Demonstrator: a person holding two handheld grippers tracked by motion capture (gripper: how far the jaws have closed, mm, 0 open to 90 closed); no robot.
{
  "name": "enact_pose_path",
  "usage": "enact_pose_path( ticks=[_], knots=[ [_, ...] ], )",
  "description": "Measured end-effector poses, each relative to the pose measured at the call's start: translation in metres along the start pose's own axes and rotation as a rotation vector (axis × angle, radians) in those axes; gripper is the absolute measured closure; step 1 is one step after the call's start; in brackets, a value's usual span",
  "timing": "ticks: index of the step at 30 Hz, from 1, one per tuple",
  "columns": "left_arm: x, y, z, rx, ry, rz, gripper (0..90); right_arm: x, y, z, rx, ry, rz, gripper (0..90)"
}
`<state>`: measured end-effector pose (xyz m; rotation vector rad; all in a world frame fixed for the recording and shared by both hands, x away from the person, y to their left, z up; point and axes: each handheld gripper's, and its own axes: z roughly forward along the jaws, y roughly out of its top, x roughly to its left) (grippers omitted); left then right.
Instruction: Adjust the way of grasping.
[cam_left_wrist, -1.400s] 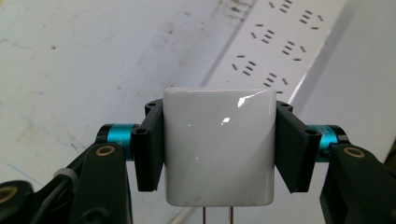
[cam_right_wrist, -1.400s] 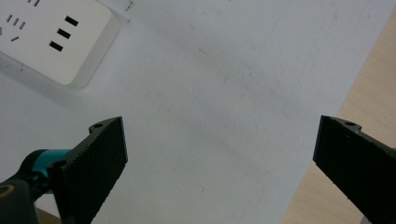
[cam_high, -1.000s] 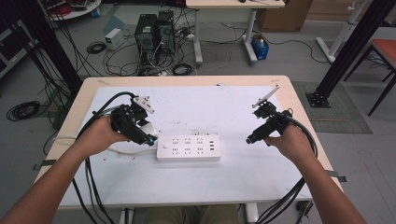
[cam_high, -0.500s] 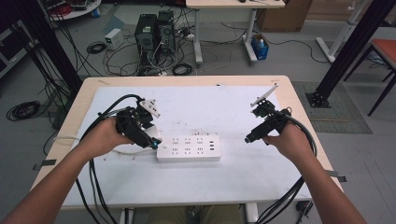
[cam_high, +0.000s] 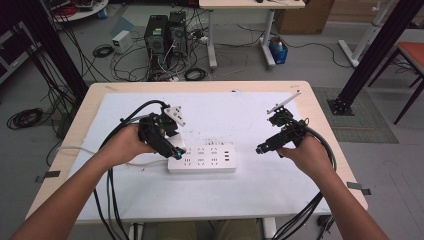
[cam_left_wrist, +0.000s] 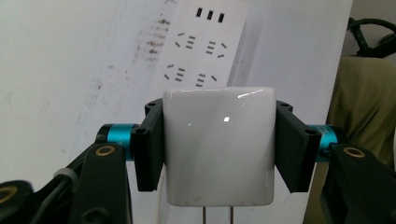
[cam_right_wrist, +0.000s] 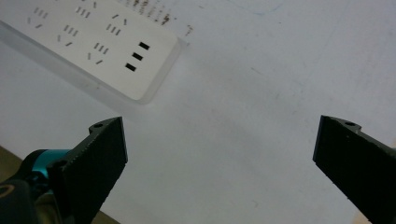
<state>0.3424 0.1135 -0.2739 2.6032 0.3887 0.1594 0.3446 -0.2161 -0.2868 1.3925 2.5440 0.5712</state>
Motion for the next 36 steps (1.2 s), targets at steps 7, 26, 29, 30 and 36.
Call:
enact_pose_path(
  ticks=[7,26,29,30,36],
  knots=[
    [-0.006,0.013,0.009,-0.037,-0.004,0.059,42.5,0.008,-0.003,-0.002,-0.032,0.077,0.023,2.3],
    [-0.023,0.041,0.034,-0.063,-0.039,0.153,42.6,0.017,-0.003,0.013,-0.092,0.527,0.213,2.5],
    [-0.025,0.045,0.037,-0.063,-0.039,0.165,42.5,0.019,-0.001,0.015,-0.099,0.564,0.223,2.5],
    [-0.025,0.047,0.038,-0.068,-0.040,0.166,42.5,0.020,0.000,0.015,-0.100,0.576,0.230,2.5],
    [-0.029,0.055,0.041,-0.096,-0.042,0.185,42.5,0.022,0.003,0.019,-0.099,0.633,0.252,2.5]
  ],
)
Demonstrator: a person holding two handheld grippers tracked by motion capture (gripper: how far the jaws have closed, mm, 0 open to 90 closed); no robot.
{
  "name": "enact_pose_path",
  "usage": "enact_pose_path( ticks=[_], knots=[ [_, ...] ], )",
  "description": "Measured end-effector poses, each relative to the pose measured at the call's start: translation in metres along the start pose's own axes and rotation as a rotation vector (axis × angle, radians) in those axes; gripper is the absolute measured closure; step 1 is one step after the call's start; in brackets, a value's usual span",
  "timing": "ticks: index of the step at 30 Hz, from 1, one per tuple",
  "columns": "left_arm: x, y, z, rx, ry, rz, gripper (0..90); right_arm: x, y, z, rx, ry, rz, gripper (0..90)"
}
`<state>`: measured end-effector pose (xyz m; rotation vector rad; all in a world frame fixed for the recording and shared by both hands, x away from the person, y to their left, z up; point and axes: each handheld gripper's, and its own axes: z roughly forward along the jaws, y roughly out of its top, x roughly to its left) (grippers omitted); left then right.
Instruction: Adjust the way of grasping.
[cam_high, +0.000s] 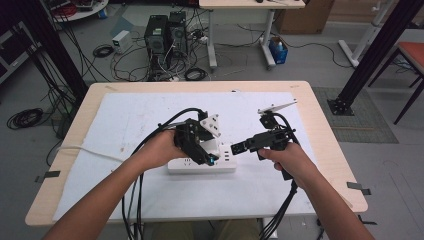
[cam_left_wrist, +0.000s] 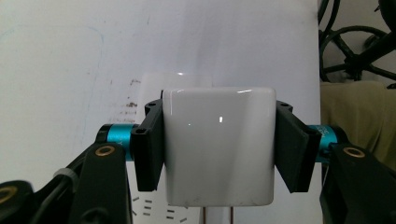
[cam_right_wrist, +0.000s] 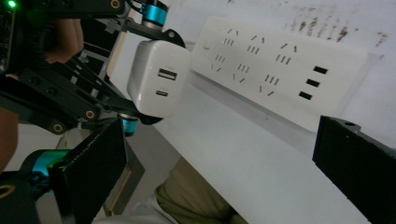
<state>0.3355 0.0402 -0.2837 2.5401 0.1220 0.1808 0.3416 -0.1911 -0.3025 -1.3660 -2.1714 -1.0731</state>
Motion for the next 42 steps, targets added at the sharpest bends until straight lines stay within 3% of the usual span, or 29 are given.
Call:
enact_pose_path(
  ticks=[7,12,22,25,42],
  knots=[
    [-0.003,0.007,0.006,-0.014,0.005,0.029,42.5,0.000,0.003,0.007,-0.016,0.105,0.034,2.4],
    [-0.004,0.010,0.008,-0.029,0.008,0.045,42.5,0.001,0.006,0.013,-0.009,0.137,0.050,2.5],
    [-0.005,0.012,0.009,-0.047,0.018,0.050,42.5,0.000,0.009,0.026,-0.005,0.159,0.072,5.4],
    [-0.006,0.013,0.009,-0.050,0.020,0.057,42.5,0.000,0.010,0.029,-0.008,0.196,0.084,17.2],
    [-0.007,0.015,0.008,-0.067,0.036,0.074,42.5,-0.009,0.011,0.034,-0.031,0.281,0.142,36.4]
  ],
)
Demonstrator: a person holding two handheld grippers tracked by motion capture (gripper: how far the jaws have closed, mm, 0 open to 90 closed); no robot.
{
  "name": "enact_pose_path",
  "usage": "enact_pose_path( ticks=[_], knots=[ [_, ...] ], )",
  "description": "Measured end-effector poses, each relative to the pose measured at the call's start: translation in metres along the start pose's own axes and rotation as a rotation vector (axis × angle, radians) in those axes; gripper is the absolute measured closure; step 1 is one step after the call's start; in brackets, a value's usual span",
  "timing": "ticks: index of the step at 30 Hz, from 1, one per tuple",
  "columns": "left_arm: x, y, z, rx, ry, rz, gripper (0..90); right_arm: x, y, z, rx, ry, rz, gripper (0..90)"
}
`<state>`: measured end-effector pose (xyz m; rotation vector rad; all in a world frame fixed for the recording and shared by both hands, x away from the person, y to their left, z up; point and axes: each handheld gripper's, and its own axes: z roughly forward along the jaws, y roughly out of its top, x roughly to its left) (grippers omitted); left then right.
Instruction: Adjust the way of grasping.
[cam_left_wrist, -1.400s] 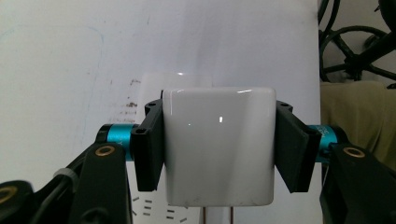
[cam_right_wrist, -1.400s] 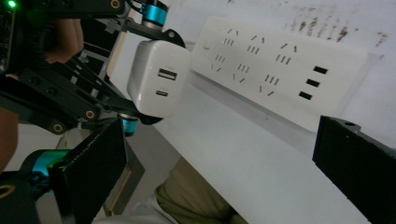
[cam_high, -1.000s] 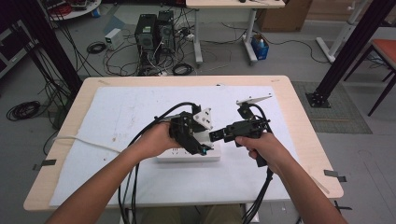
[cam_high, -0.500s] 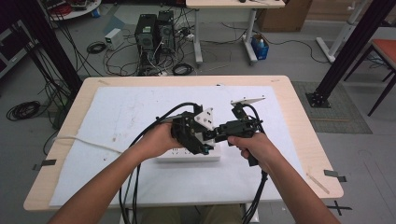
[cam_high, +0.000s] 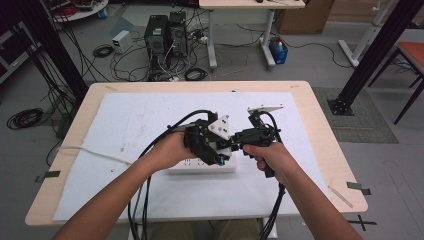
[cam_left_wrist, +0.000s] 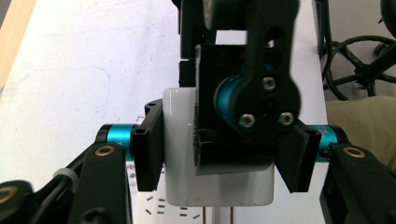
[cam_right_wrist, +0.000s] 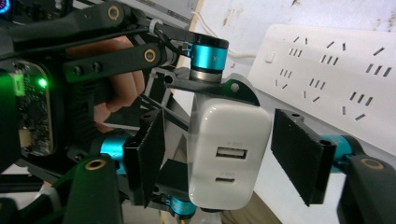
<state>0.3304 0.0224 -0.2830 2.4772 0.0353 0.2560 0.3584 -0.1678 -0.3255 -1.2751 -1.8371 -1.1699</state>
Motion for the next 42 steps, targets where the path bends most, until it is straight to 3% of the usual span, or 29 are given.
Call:
enact_pose_path(
  ticks=[10,15,19,20,21,25,31,33,37,42],
  knots=[
    [-0.001,0.002,0.000,-0.009,0.013,0.011,42.5,-0.006,-0.001,0.003,0.012,0.025,0.049,46.4],
    [-0.002,0.002,0.002,-0.008,0.032,0.024,42.5,-0.008,-0.002,0.003,-0.015,0.052,0.077,60.8],
    [-0.003,0.003,0.004,0.000,0.046,0.031,41.3,-0.009,-0.002,0.003,-0.023,0.039,0.084,62.0],
    [-0.002,0.002,0.004,-0.002,0.048,0.013,41.3,-0.009,-0.002,0.003,-0.023,0.033,0.076,62.1],
    [-0.001,0.002,0.003,0.002,0.052,0.005,31.1,-0.011,-0.002,0.002,-0.039,-0.003,0.058,62.1],
    [0.003,-0.005,-0.002,0.028,0.077,-0.029,25.7,-0.016,-0.003,-0.009,-0.095,-0.053,0.018,62.1],
    [0.014,-0.024,-0.014,0.048,0.078,-0.116,25.1,-0.018,-0.005,-0.029,-0.132,-0.216,-0.081,62.1],
    [0.017,-0.032,-0.018,0.064,0.070,-0.151,25.0,-0.015,-0.005,-0.036,-0.142,-0.294,-0.137,62.1],
    [0.023,-0.048,-0.024,0.118,0.059,-0.202,21.7,-0.006,-0.004,-0.046,-0.119,-0.459,-0.263,62.2],
    [0.031,-0.069,-0.032,0.206,0.014,-0.246,21.7,0.008,0.001,-0.055,-0.023,-0.663,-0.428,62.2]
  ],
)
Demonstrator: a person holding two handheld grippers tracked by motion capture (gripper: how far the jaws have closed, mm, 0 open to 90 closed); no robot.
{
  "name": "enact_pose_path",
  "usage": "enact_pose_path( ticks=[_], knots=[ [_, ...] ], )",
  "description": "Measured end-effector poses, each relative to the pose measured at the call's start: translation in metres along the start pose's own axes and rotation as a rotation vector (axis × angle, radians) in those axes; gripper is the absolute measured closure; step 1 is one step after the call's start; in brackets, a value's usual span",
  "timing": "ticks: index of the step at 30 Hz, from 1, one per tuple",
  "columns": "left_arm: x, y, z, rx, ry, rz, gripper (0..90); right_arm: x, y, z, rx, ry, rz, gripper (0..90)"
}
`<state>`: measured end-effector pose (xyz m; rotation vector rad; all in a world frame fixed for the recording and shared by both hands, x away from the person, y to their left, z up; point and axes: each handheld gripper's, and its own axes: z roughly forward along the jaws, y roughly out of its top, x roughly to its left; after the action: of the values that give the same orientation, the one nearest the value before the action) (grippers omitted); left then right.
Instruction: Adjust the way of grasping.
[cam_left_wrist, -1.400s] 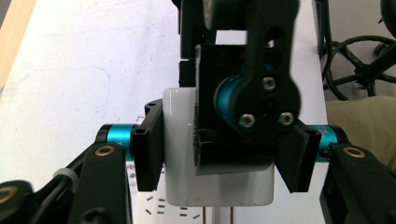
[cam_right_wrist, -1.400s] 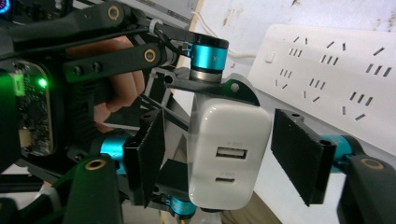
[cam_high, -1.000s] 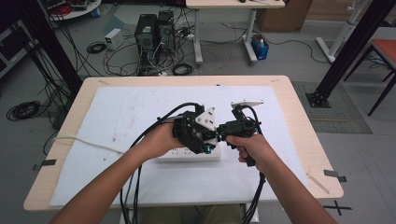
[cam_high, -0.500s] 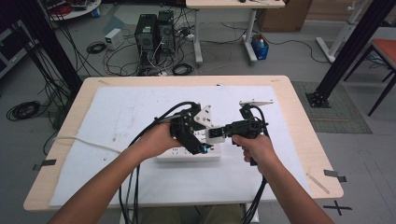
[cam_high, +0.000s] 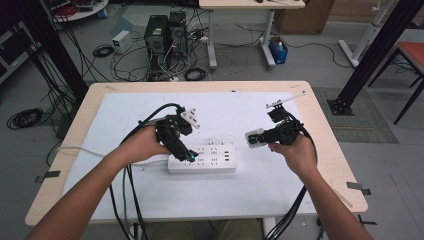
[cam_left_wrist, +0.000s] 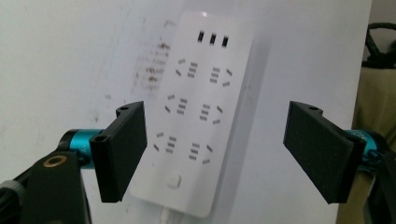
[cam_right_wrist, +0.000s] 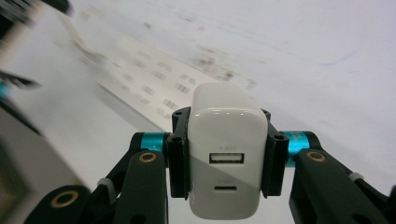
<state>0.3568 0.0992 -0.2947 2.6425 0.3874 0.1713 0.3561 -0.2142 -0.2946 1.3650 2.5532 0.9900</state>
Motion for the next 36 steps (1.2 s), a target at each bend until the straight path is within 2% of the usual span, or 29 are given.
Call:
enact_pose_path(
  ticks=[3,5,7,9,10,11,14,16,19,22,24,29,33,36],
  knots=[
    [0.008,-0.011,-0.006,0.050,-0.004,-0.021,21.7,0.003,0.004,-0.008,0.067,-0.117,-0.117,62.2],
    [0.013,-0.018,-0.010,0.078,-0.014,-0.027,21.7,0.002,0.005,-0.014,0.094,-0.157,-0.163,62.2],
    [0.016,-0.021,-0.013,0.092,-0.013,-0.028,21.7,0.001,0.005,-0.016,0.105,-0.158,-0.177,62.2],
    [0.024,-0.029,-0.022,0.133,-0.001,-0.019,21.7,-0.004,0.005,-0.024,0.134,-0.166,-0.201,62.2],
    [0.025,-0.032,-0.024,0.131,0.005,-0.017,21.7,-0.006,0.005,-0.026,0.141,-0.170,-0.207,62.1],
    [0.027,-0.034,-0.027,0.141,0.007,0.002,21.7,-0.008,0.005,-0.027,0.145,-0.174,-0.215,62.1],
    [0.032,-0.039,-0.031,0.145,0.018,0.011,21.7,-0.013,0.005,-0.032,0.144,-0.184,-0.231,62.2],
    [0.033,-0.043,-0.032,0.147,0.040,0.024,21.7,-0.015,0.005,-0.035,0.146,-0.193,-0.232,62.2],
    [0.036,-0.049,-0.031,0.156,0.050,0.015,21.8,-0.015,0.006,-0.037,0.156,-0.198,-0.259,62.2],
    [0.039,-0.054,-0.031,0.170,0.041,-0.026,21.7,-0.014,0.007,-0.037,0.163,-0.196,-0.274,62.1],
    [0.041,-0.056,-0.033,0.195,0.033,-0.026,21.8,-0.014,0.008,-0.037,0.174,-0.202,-0.289,62.1],
    [0.044,-0.062,-0.037,0.207,0.047,-0.053,21.7,-0.015,0.006,-0.035,0.192,-0.196,-0.315,62.1],
    [0.043,-0.068,-0.039,0.213,0.032,-0.085,21.7,-0.014,0.006,-0.033,0.202,-0.192,-0.325,62.1],
    [0.042,-0.072,-0.040,0.221,0.045,-0.089,21.7,-0.011,0.007,-0.031,0.205,-0.185,-0.339,62.1]
  ],
)
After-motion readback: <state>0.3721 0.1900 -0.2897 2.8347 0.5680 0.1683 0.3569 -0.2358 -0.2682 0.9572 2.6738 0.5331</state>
